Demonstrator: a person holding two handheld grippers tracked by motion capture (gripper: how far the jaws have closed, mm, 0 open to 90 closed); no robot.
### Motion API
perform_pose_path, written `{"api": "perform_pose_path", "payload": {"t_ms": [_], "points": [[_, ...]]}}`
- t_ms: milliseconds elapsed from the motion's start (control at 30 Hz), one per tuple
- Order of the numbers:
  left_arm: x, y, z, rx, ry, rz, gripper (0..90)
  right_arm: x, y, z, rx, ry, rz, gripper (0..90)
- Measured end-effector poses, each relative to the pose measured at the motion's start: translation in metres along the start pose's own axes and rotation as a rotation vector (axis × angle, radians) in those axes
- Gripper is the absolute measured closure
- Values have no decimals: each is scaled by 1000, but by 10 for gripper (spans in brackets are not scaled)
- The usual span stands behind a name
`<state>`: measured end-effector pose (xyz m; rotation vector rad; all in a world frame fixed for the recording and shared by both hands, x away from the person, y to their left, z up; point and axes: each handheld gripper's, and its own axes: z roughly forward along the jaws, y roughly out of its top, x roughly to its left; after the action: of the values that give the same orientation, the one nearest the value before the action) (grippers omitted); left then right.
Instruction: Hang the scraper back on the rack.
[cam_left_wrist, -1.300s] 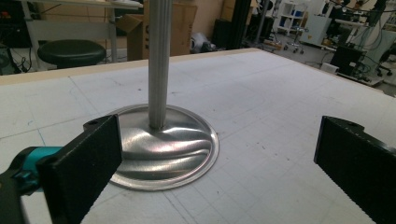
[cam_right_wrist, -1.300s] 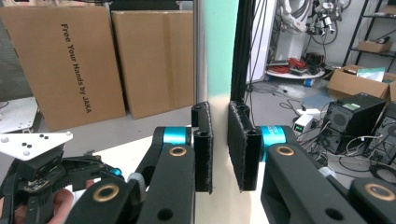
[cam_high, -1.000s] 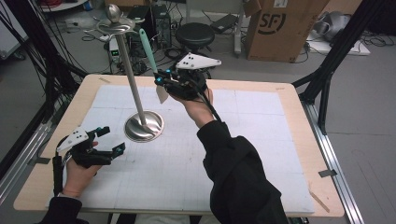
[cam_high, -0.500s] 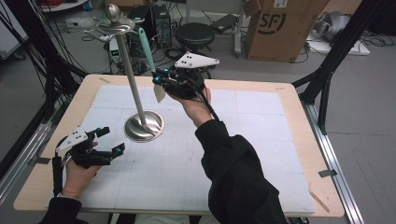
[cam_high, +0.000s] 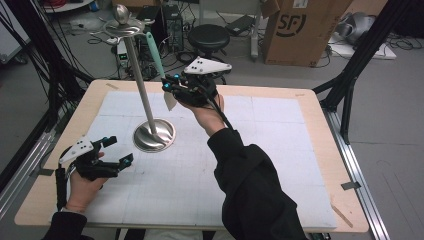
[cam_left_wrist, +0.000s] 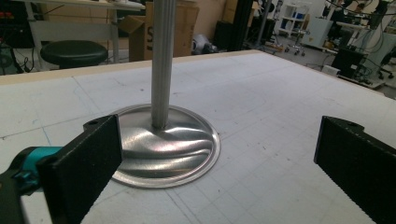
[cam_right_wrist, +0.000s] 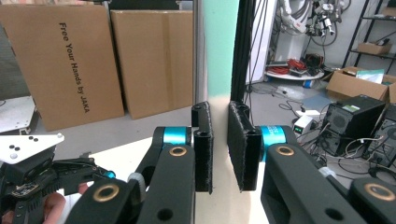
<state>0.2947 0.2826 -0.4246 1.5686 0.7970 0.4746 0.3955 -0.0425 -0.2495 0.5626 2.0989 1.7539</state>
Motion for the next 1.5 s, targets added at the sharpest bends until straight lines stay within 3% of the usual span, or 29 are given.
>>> {"api": "perform_pose_path", "payload": {"t_ms": [600, 900, 1200, 1333, 1500], "points": [[0, 0, -1, 5, 4, 6, 17, 2, -3, 17, -6, -5, 11, 807], [0, 0, -4, -7, 20, 13, 17, 1, -3, 17, -15, -25, -14, 777], [0, -1, -4, -4, 17, 7, 18, 2, -8, 0, -15, -19, 5, 509], [0, -1, -5, -4, 18, 11, 17, -1, -19, -12, -1, -18, 12, 443], [0, -1, -5, -9, 17, 2, 17, -7, -34, -28, 38, 4, 27, 238]]}}
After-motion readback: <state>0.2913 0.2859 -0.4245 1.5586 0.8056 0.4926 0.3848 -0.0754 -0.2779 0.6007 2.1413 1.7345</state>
